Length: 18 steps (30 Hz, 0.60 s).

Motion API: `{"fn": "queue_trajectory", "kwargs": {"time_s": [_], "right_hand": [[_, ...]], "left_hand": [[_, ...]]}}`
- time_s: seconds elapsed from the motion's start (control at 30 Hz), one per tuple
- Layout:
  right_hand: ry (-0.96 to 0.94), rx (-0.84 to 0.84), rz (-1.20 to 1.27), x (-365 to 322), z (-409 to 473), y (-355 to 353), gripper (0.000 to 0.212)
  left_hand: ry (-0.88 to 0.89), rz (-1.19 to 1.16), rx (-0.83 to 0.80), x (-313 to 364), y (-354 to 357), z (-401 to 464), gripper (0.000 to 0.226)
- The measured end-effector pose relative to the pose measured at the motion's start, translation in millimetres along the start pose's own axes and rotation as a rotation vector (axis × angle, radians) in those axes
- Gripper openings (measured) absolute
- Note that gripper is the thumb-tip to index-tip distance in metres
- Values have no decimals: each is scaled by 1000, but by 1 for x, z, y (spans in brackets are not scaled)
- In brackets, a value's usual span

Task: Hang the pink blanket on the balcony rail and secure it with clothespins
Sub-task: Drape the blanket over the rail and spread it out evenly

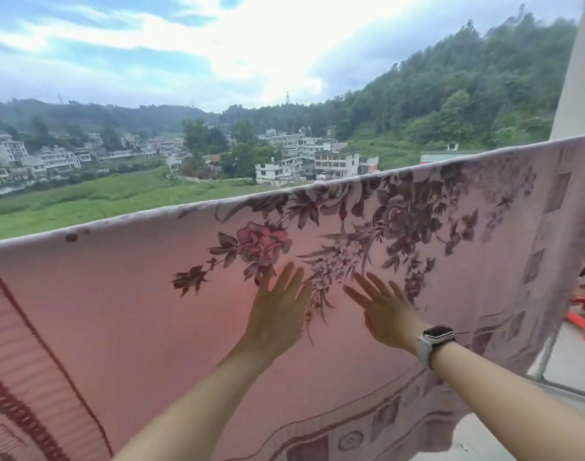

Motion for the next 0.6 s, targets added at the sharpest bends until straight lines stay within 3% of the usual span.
{"fn": "queue_trajectory", "kwargs": {"time_s": [0.17, 0.33, 0.53, 0.6], "right_hand": [[124, 128, 20, 107, 1, -33, 63], [298, 284, -11, 242, -22, -41, 56], [558, 169, -112, 434, -65, -28, 49], [623, 203, -143, 498, -75, -35, 47]], "left_hand": [[157, 60, 132, 78, -8, 109, 57], [221, -101, 185, 172, 27, 211, 56], [333, -352, 258, 310, 75, 347, 53], [405, -446, 269, 358, 78, 398, 53]]}}
Point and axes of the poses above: each hand's wrist, its own z-axis towards the middle knuckle, its own y-axis out of the palm, x = y × z, the point moved 9 cm from there along z, towards the middle knuckle, and after that the axes turned 2 degrees about x, right-handed, at the moved point
